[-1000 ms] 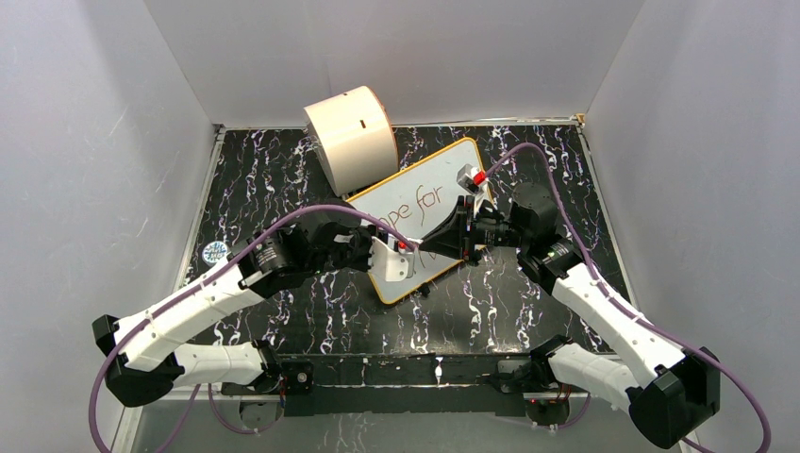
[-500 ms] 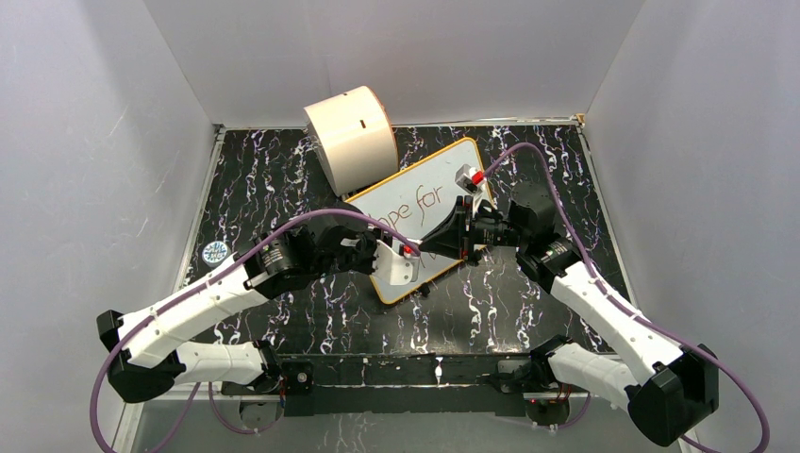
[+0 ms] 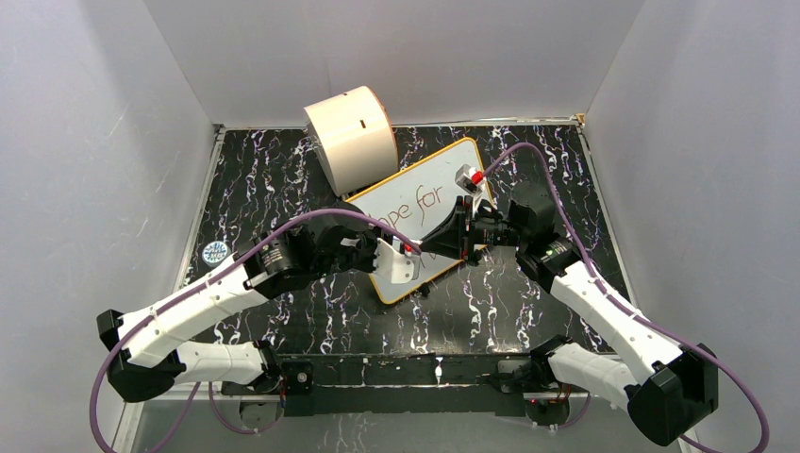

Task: Write a sentence on the whiteboard
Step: Close the whiteboard marker at the center of the board.

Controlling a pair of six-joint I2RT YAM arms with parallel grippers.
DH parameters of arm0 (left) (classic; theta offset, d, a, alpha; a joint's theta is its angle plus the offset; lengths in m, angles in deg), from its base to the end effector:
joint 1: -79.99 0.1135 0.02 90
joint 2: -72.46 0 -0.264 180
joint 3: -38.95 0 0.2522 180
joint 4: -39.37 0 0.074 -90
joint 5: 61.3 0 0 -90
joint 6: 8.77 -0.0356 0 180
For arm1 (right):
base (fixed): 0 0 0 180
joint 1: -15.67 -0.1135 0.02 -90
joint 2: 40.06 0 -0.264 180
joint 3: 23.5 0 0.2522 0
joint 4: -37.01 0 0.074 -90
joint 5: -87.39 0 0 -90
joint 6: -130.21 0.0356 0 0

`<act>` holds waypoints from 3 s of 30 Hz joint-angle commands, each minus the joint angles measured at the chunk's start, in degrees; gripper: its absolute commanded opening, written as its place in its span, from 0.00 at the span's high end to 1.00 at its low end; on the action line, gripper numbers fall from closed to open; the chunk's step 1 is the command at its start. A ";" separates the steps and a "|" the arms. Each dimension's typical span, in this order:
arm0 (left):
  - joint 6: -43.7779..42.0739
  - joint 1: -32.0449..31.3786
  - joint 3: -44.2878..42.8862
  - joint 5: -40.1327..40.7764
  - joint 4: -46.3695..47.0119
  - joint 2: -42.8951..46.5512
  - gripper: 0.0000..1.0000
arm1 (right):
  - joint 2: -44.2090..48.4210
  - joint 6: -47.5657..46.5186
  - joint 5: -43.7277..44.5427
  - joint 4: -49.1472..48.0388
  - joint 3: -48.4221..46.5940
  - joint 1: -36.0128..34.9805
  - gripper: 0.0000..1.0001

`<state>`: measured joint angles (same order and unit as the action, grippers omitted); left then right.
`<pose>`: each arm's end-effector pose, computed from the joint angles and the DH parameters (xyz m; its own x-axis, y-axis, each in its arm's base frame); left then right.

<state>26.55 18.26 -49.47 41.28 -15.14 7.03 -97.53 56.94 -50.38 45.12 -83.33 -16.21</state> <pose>0.1182 -0.2034 0.3952 0.4865 0.7768 -0.3999 0.6482 -0.0139 0.7614 0.1792 0.1425 0.3367 -0.3637 0.0016 -0.9315 -0.9146 0.1892 0.3575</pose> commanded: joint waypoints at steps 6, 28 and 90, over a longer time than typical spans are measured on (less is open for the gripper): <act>0.18 -0.40 -1.69 2.96 -0.40 -1.03 1.00 | 2.79 -0.91 2.25 1.05 -1.67 -0.09 1.00; 0.00 -0.67 -2.92 0.89 -1.20 -1.54 1.00 | 1.88 -0.83 3.01 0.55 -1.62 -0.06 1.00; -0.78 -1.01 -5.13 -2.11 -2.82 -4.58 1.00 | -0.38 -0.22 0.83 -0.58 -2.70 -0.07 1.00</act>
<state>26.33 17.88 -52.11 41.34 -17.48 2.68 -97.77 56.41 -47.86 47.94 -83.33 -16.21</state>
